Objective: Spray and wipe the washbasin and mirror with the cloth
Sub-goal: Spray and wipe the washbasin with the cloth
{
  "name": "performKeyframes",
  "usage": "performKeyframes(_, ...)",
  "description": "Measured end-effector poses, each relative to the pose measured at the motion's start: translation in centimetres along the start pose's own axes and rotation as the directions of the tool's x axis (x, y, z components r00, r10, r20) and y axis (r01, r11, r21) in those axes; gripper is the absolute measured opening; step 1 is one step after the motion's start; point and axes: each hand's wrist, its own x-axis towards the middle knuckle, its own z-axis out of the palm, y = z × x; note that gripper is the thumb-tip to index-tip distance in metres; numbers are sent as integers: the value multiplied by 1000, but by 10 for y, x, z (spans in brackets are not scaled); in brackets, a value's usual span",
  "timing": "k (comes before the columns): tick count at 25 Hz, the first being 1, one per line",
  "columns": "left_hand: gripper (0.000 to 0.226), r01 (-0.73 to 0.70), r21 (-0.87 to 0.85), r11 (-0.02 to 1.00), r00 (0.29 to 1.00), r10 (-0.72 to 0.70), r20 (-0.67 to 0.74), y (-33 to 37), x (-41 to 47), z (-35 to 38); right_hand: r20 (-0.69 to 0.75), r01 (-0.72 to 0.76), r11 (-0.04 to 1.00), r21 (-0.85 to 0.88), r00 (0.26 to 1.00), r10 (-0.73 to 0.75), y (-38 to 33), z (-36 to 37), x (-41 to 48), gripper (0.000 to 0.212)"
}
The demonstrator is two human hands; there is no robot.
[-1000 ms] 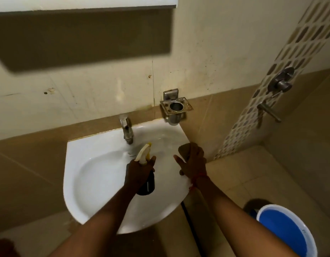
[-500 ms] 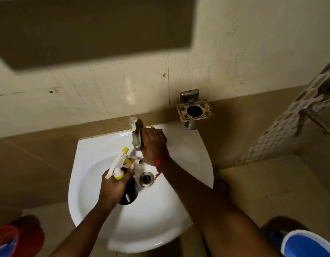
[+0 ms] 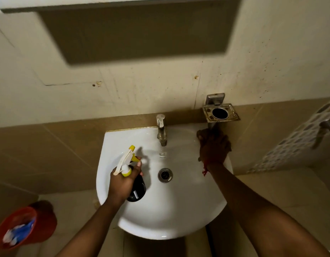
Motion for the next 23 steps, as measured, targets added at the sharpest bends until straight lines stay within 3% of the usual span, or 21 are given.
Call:
performKeyframes(2, 7, 9, 13, 1000, 1000, -9, -16, -1, -2, -8, -37, 170, 983, 74, 985, -168, -36, 7, -19, 63)
performKeyframes(5, 9, -2, 12, 1000, 1000, 3, -20, -5, 1, -24, -74, 398, 862, 312, 915, -396, -101, 16, -92, 38)
performKeyframes(7, 15, -26, 10, 1000, 999, 27, -32, -9, 9, -40, -178, 667, 684, 295, 742, -647, -149, 20, -108, 30)
performKeyframes(8, 18, -30, 6, 1000, 998, 30, -46, -10, 13, -47, -211, 776, 580, 249, 628, -749, -170, 19, -103, 33)
performKeyframes(9, 21, -30, -1, 1000, 998, 30, -63, -8, 16, -54, -184, 824, 521, 224, 561, -807, -188, 19, -94, 41)
performKeyframes(10, 24, -31, -13, 999, 996, 30, -87, -7, 18, -61, -91, 813, 533, 233, 564, -821, -205, 17, -82, 56)
performKeyframes(11, 25, -35, -35, 999, 993, 31, -113, -6, 19, -67, 10, 746, 619, 248, 636, -771, -218, 13, -70, 66)
performKeyframes(13, 22, -61, -73, 995, 987, 49, -153, -7, 18, -82, 83, 393, 881, 262, 901, -426, -239, 9, -65, 53)
performKeyframes(14, 21, -65, -82, 995, 985, 51, -164, -9, 16, -91, 61, 243, 942, 232, 963, -264, -252, 7, -73, 42)
performKeyframes(15, 20, -62, -83, 995, 984, 46, -174, -11, 14, -101, 6, 226, 948, 225, 972, -234, -265, 9, -84, 37)
performKeyframes(16, 19, -55, -77, 996, 982, 40, -185, -14, 12, -110, -35, 314, 916, 249, 948, -315, -279, 10, -96, 36)
performKeyframes(17, 19, -43, -64, 997, 981, 30, -193, -17, 10, -118, -45, 465, 835, 295, 879, -474, -289, 11, -107, 39)
performKeyframes(19, 17, -18, -53, 998, 976, 6, -215, -22, 4, -135, -34, 730, 565, 384, 623, -782, -299, 13, -127, 42)
performKeyframes(20, 15, -8, -28, 1000, 974, 2, -226, -25, 0, -143, -21, 784, 455, 423, 510, -860, -299, 8, -135, 40)
performKeyframes(23, 8, 31, 91, 995, 961, -5, -278, -23, -23, -165, 36, 827, 248, 504, 267, -963, -286, -5, -168, 31)
